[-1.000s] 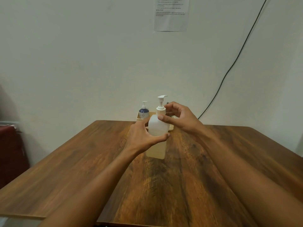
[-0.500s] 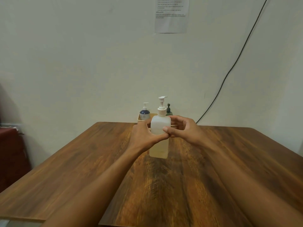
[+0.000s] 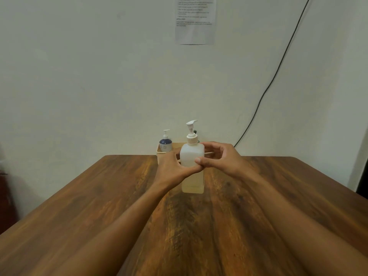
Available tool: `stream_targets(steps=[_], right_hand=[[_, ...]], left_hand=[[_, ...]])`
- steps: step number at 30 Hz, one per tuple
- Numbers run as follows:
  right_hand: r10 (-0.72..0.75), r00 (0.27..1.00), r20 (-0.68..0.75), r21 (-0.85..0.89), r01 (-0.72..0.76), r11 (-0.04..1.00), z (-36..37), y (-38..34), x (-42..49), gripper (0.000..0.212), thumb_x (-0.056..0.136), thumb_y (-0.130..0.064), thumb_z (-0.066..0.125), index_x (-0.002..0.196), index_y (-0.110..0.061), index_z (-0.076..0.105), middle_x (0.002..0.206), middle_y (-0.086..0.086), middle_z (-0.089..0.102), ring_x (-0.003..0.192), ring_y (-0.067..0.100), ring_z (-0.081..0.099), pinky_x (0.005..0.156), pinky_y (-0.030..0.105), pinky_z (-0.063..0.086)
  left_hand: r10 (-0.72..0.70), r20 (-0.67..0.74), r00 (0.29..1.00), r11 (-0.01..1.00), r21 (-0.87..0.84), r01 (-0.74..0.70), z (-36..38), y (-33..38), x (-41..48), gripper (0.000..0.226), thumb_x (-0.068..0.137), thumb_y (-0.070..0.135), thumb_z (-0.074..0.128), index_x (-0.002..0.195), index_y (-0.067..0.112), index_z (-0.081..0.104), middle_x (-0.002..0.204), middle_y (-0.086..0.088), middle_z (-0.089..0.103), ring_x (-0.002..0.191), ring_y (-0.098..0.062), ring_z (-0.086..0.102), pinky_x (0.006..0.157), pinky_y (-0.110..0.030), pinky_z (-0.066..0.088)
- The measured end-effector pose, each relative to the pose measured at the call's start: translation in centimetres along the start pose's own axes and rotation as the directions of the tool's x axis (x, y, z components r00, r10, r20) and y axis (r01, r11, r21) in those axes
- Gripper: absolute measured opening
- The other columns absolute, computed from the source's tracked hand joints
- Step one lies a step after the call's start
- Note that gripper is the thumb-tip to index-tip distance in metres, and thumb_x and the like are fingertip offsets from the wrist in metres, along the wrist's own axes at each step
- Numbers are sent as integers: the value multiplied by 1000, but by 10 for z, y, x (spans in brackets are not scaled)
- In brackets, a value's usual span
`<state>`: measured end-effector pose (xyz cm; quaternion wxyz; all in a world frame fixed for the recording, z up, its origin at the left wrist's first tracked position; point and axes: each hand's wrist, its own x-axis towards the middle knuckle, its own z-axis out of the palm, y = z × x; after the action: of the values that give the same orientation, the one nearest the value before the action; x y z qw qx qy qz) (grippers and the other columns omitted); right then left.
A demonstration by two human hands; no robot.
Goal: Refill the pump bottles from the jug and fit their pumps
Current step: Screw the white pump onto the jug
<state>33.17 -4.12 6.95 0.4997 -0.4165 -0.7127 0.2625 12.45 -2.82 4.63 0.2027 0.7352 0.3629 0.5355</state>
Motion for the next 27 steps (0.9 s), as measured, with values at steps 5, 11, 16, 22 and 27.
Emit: stream_targets(steps=[5, 11, 16, 22, 27], right_hand=[[26, 998, -57, -32, -28, 999, -22, 9, 9, 55, 74, -39, 95, 124, -36, 73, 112, -17, 79, 103, 6, 76, 78, 19, 61], [91, 984, -153, -63, -101, 993, -54, 35, 21, 65, 62, -55, 94, 122, -40, 73, 109, -22, 78, 101, 4, 76, 78, 20, 62], [153, 955, -254, -80, -178, 981, -77, 73, 40, 79, 68, -46, 96, 138, -22, 68, 123, -5, 76, 105, 14, 77, 91, 43, 64], [192, 920, -343, -147, -254, 956, -110, 117, 72, 78, 68, -42, 97, 139, -24, 68, 128, -6, 74, 111, 12, 72, 90, 31, 60], [237, 883, -405, -191, -335, 922, -137, 158, 102, 74, 68, -38, 98, 135, -25, 70, 128, -3, 74, 109, 15, 72, 89, 29, 57]], left_hand=[[15, 16, 1000, 998, -57, -14, 23, -4, 21, 71, 63, 74, 80, 122, 35, 69, 107, 19, 74, 97, 4, 67, 71, -17, 58], [21, 47, 999, 998, -65, -18, 66, -12, 50, 83, 60, 79, 76, 131, 38, 63, 97, 31, 65, 90, 22, 59, 63, -2, 47], [21, 5, 1000, 1000, -17, -21, 107, -27, 83, 71, 60, 72, 81, 121, 39, 70, 98, 27, 74, 84, 21, 61, 63, -3, 48], [-48, -27, 998, 995, 87, 50, 165, -54, 131, 76, 54, 69, 85, 115, 25, 76, 105, 8, 78, 69, 18, 53, 53, -1, 41], [-101, -11, 995, 987, 122, 102, 212, -80, 170, 68, 53, 65, 87, 105, 21, 78, 97, 3, 79, 62, 18, 47, 52, -5, 36]])
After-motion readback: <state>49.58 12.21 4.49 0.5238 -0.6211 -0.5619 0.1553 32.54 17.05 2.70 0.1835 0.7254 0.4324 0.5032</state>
